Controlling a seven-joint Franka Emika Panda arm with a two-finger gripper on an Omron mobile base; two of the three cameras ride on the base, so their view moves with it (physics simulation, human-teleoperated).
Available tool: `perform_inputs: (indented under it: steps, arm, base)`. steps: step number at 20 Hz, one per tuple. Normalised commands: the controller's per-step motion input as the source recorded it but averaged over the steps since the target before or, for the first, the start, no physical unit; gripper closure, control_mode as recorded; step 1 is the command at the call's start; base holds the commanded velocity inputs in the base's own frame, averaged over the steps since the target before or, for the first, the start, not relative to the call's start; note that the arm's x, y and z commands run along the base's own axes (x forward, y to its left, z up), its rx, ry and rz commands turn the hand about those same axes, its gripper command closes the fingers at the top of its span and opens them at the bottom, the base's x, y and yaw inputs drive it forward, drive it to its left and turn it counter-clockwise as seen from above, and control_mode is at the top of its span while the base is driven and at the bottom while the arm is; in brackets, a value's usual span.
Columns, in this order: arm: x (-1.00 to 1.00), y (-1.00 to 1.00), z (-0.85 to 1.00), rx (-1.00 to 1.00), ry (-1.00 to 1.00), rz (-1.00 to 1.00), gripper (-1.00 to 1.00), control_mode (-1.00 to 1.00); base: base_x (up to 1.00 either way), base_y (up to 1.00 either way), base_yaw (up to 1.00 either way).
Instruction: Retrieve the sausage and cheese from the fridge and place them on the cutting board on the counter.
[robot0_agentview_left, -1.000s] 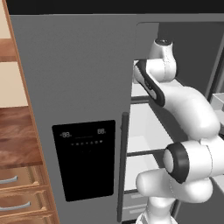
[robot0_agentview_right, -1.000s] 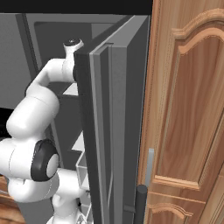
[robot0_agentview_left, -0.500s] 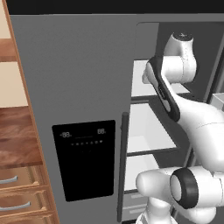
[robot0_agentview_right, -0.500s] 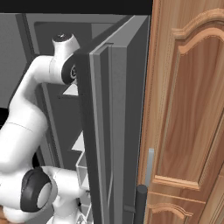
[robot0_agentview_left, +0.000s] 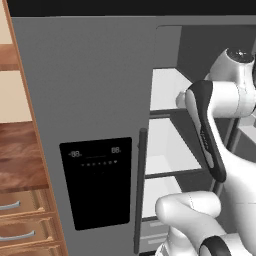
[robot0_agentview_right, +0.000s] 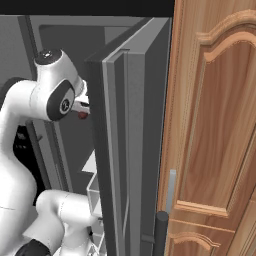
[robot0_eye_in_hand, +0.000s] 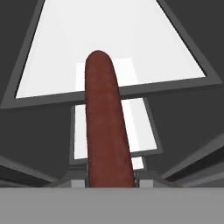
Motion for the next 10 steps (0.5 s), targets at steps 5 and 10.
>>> perform_inputs:
  steps: [5,10]
  arm:
    - [-0.52,0.0,0.24,0.0,-0.06,0.0,1.0,-1.0]
    - [-0.11,0.11,0.06,0.0,0.0,0.0,1.0,-1.0]
  base:
    - [0.0,0.0,0.0]
    - [0.0,0.0,0.0]
